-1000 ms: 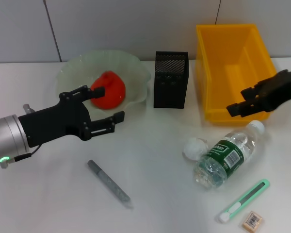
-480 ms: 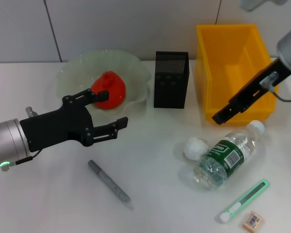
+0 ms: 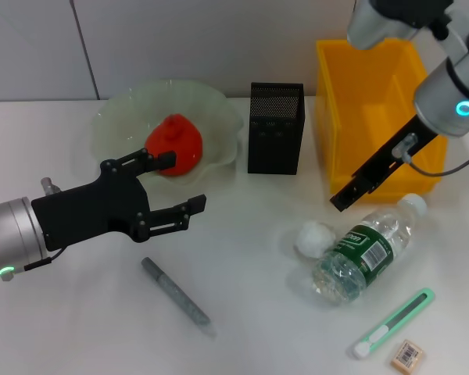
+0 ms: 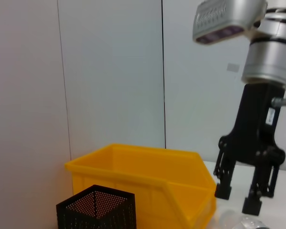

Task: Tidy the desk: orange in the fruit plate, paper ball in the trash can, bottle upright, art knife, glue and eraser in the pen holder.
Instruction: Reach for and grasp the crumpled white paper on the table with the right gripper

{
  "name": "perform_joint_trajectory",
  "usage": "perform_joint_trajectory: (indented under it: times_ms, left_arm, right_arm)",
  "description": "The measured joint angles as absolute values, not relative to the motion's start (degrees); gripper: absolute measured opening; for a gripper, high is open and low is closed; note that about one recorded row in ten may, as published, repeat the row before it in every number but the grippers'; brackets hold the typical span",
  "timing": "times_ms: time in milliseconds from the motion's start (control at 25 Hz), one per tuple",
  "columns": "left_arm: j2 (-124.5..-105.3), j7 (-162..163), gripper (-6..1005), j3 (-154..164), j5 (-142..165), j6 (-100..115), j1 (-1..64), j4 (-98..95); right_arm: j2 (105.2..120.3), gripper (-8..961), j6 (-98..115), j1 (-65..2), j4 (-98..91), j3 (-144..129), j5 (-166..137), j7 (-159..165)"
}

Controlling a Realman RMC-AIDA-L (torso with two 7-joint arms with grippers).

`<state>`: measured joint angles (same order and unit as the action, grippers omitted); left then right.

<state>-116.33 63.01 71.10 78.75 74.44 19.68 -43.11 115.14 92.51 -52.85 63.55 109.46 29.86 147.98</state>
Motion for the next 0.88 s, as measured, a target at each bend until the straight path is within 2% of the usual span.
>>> perform_joint_trajectory:
  times_ms: [240, 520, 600, 880]
  left_arm:
    - [-116.31, 63.0, 829, 71.0, 78.8, 74.4, 19.7, -43.2]
    - [-116.18, 63.0, 829, 70.8, 78.8, 74.4, 19.7, -43.0]
    - [-116.13, 63.0, 829, 70.7, 78.7, 74.4, 19.7, -43.0]
    - [-116.03, 62.5, 829, 70.6, 78.8, 74.5, 19.1, -42.8]
  right_arm:
    - [115.45, 702, 88.2, -54.1, 57.5, 109.4, 30.3, 146.0]
    - [116.68, 703, 85.6, -56.0, 53.9, 108.7, 30.6, 144.9]
    - [116.81, 792, 84.3, -56.3, 53.2, 107.8, 30.7, 145.3]
    - [117.24, 789, 81.0, -56.6, 50.0, 106.3, 30.6, 146.7]
